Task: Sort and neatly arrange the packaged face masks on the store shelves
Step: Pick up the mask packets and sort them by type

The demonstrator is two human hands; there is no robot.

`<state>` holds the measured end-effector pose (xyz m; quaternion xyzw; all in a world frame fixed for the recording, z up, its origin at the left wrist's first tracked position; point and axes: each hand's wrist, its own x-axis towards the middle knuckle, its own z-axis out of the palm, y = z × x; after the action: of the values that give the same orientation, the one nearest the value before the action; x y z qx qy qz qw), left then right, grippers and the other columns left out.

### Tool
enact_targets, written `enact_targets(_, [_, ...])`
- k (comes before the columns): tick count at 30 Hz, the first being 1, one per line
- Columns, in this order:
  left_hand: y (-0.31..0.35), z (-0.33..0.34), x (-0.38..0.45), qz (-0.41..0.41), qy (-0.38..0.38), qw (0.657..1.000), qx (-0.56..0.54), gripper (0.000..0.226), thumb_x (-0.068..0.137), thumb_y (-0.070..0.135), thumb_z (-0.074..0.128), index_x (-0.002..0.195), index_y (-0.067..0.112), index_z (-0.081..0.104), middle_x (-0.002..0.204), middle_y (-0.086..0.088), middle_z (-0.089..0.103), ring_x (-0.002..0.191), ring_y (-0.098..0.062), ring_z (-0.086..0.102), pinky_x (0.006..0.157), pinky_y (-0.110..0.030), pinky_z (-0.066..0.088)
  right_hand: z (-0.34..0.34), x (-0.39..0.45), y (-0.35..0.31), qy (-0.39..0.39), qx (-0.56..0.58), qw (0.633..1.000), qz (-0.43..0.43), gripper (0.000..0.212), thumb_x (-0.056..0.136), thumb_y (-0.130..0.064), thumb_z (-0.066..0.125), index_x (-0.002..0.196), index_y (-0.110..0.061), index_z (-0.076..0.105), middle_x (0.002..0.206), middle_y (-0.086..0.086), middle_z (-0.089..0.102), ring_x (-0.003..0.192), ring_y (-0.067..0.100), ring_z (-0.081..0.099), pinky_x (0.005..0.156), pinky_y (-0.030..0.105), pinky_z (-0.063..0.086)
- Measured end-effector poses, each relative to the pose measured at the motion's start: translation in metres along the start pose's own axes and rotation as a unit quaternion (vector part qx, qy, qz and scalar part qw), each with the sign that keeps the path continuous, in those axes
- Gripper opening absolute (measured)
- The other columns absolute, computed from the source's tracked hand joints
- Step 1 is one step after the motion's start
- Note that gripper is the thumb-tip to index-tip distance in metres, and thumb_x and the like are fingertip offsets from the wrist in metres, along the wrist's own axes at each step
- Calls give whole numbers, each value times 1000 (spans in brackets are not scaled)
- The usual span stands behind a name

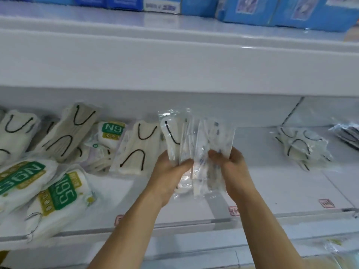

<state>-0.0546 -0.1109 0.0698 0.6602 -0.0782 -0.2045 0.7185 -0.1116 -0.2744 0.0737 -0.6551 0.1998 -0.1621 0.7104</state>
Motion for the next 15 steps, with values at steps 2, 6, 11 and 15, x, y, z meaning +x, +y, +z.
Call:
enact_targets(2, [-2, 34, -4, 27, 9, 1000, -12, 31, 88, -3, 74, 109, 20, 73, 101, 2, 80, 98, -16, 76, 91, -39, 57, -34, -11, -2, 21, 2, 1000, -9, 14, 96, -7, 67, 107, -15, 70, 93, 1, 80, 85, 16, 77, 69, 27, 60])
enact_targets(6, [-14, 124, -16, 37, 5, 999, -33, 35, 83, 4, 82, 113, 19, 72, 101, 1, 80, 96, -18, 77, 87, -43, 60, -121, -39, -5, 71, 14, 997, -25, 26, 91, -4, 74, 115, -11, 69, 100, 4, 80, 92, 20, 77, 72, 26, 59])
enact_targets(11, [-42, 259, -33, -65, -68, 991, -93, 31, 91, 22, 75, 122, 19, 70, 112, -6, 78, 106, -30, 74, 100, -58, 53, -259, -70, -2, 189, 54, 981, 6, 31, 86, -18, 81, 114, -10, 72, 105, 7, 79, 100, 27, 76, 96, 50, 58])
enact_targets(15, [-67, 369, -54, -160, -227, 950, -146, 32, 98, 9, 62, 130, 12, 67, 121, -14, 74, 111, -34, 72, 94, -53, 57, -372, -98, 1, 287, 84, 954, 3, 32, 85, -22, 83, 113, -11, 71, 106, 6, 79, 100, 26, 76, 95, 50, 57])
